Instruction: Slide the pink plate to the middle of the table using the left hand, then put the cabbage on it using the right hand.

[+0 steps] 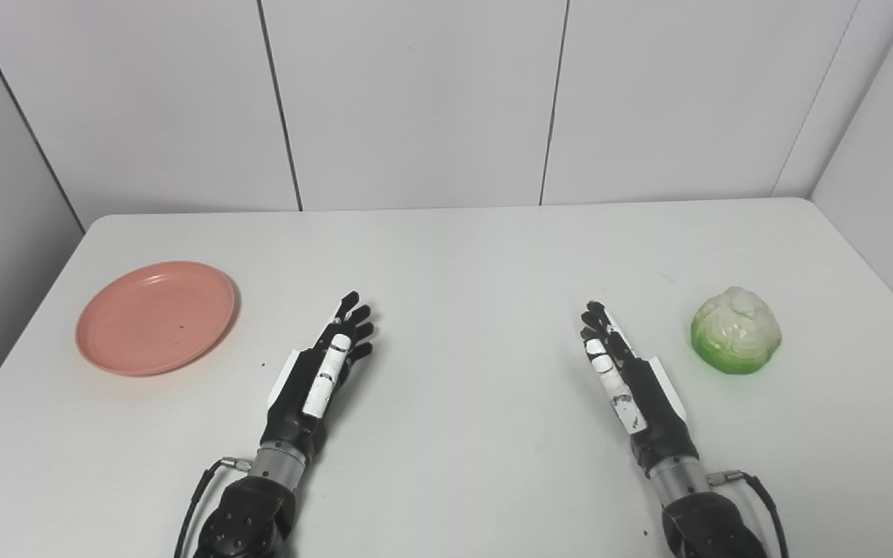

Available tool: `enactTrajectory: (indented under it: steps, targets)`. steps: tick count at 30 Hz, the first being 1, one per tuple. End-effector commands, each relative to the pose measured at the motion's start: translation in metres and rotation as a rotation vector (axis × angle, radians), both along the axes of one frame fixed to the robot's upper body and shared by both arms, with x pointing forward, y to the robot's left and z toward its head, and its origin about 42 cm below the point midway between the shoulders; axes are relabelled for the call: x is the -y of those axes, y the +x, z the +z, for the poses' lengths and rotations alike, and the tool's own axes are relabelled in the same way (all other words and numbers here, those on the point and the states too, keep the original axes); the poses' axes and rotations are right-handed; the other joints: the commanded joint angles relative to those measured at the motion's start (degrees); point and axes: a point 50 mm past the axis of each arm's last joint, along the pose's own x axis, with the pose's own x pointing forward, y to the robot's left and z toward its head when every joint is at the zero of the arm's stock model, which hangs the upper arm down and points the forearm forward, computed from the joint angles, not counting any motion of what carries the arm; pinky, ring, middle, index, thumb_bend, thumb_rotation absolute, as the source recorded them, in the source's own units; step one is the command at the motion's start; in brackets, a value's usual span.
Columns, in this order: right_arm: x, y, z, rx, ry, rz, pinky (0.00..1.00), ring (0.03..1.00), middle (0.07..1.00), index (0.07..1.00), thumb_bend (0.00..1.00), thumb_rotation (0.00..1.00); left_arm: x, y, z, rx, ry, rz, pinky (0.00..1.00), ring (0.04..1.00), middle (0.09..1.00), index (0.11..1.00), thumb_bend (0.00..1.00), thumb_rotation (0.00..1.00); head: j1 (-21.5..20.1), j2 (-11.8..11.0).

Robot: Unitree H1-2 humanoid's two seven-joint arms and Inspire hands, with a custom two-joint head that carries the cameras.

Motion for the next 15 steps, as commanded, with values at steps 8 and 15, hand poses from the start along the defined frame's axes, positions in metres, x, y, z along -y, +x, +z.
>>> enactTrajectory:
  steps: [8,15]
  targets:
    - [0.0002,-0.0066,-0.0078,-0.020,0.004,-0.009,0.95,0.933,0.946,0.959,0.36,1.00,-0.0098,-0.0183,-0.0320,-0.112,0.014,0.009,0.91,0.935,0.956,0.956,0.45,0.98,0.07,-0.01]
    - [0.0000,-0.0065,-0.0085,-0.021,0.012,-0.010,0.95,0.936,0.947,0.959,0.37,1.00,-0.0096,-0.0179,-0.0317,-0.118,0.014,0.011,0.91,0.937,0.958,0.959,0.45,0.98,-0.02,-0.04]
